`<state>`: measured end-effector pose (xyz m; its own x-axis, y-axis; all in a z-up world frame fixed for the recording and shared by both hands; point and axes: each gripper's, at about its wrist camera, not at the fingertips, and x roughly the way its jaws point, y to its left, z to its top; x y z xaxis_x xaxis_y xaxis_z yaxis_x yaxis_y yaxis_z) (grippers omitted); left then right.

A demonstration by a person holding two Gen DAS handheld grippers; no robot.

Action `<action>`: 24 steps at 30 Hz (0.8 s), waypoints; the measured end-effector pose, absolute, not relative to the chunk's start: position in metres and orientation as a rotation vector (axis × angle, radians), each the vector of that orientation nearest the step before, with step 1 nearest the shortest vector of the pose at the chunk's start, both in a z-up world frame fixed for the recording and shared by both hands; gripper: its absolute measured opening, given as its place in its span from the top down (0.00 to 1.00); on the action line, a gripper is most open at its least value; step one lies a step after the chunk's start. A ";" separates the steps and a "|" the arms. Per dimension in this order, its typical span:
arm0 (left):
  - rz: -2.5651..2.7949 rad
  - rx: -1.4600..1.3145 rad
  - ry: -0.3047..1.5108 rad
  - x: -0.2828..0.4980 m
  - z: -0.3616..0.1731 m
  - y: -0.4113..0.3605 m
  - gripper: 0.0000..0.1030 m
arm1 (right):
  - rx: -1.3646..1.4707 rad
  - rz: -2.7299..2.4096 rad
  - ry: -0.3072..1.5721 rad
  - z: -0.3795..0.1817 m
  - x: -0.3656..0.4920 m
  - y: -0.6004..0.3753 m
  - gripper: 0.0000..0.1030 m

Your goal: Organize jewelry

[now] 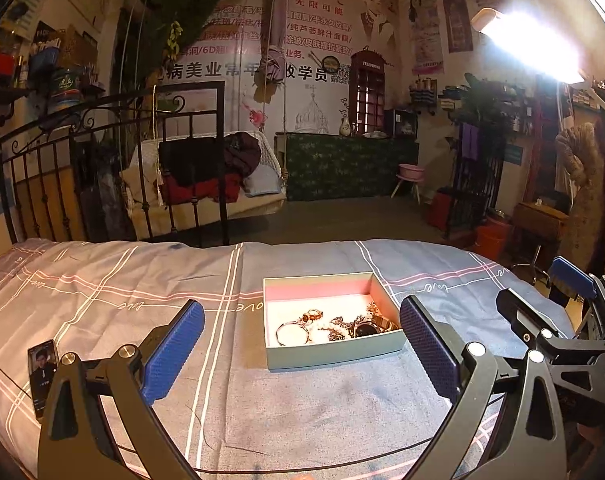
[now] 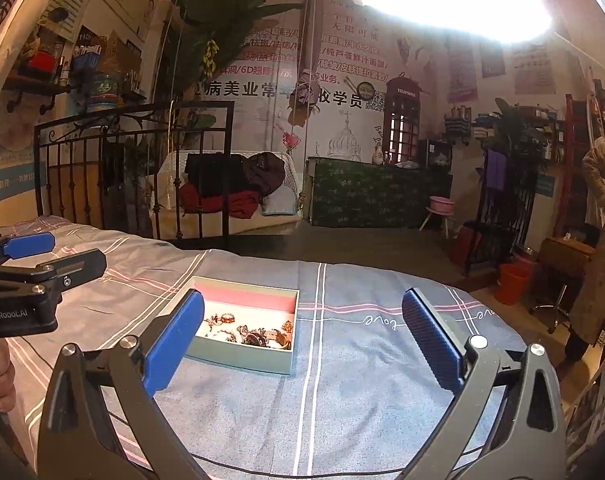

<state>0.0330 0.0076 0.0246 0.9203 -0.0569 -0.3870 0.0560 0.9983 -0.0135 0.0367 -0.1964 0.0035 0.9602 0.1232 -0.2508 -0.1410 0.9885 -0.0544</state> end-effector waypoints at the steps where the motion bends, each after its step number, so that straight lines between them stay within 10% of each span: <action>1: -0.058 0.002 0.401 0.034 0.023 0.007 0.06 | -0.073 0.134 0.251 0.003 0.037 -0.196 0.05; 24: -0.048 0.009 0.412 0.033 0.015 0.007 0.06 | -0.055 0.148 0.259 0.004 0.034 -0.194 0.05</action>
<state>0.0333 0.0066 0.0149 0.9151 -0.0446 -0.4007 0.0484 0.9988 -0.0008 0.0344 -0.1941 0.0038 0.9559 0.1392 -0.2588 -0.1532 0.9876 -0.0349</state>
